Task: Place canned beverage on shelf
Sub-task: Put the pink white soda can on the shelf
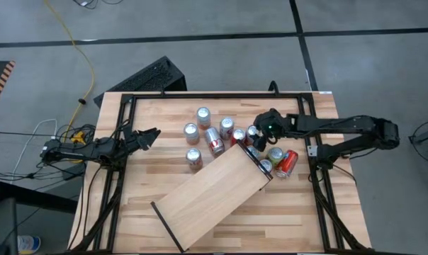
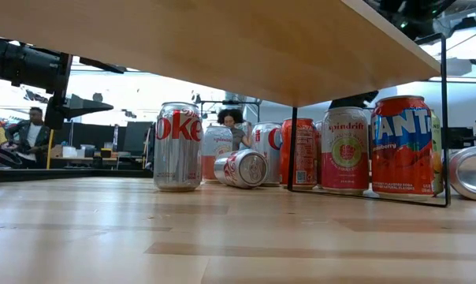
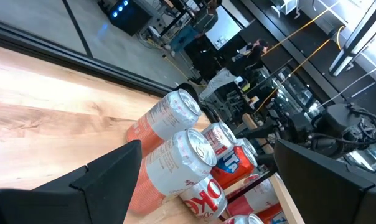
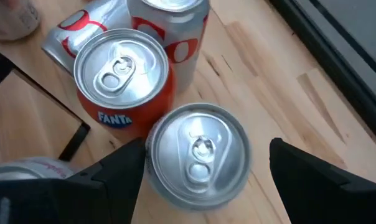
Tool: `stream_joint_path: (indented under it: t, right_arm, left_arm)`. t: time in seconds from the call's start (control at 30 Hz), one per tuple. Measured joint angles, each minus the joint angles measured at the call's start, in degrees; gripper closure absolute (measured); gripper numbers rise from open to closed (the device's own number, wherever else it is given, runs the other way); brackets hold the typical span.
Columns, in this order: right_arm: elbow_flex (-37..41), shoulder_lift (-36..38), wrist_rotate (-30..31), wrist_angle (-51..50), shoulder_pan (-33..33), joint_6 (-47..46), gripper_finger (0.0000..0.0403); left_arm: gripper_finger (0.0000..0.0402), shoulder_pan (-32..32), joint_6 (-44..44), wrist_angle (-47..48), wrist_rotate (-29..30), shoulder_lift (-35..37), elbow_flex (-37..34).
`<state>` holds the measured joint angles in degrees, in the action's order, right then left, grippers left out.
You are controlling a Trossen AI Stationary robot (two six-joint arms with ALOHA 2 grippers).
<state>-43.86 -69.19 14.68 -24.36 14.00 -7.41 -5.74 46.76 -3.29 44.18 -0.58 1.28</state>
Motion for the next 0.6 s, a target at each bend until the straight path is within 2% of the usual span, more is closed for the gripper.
stream_joint_path:
  t: [0.17,0.37,0.6]
  right_arm:
    - [0.0,-3.2,0.2,0.1,0.4,0.4,0.0085]
    - [0.0,-3.4,0.4,0.9,0.5,1.3,0.009]
    - [0.0,-3.1,0.4,0.6,2.0,-0.6,0.0165]
  left_arm:
    - [0.0051,0.0,0.0,0.0,0.0,0.0,0.0]
    - [0.0051,0.0,0.0,0.0,0.0,0.0,0.0]
    - [0.0051,0.0,0.0,0.0,0.0,0.0,0.0]
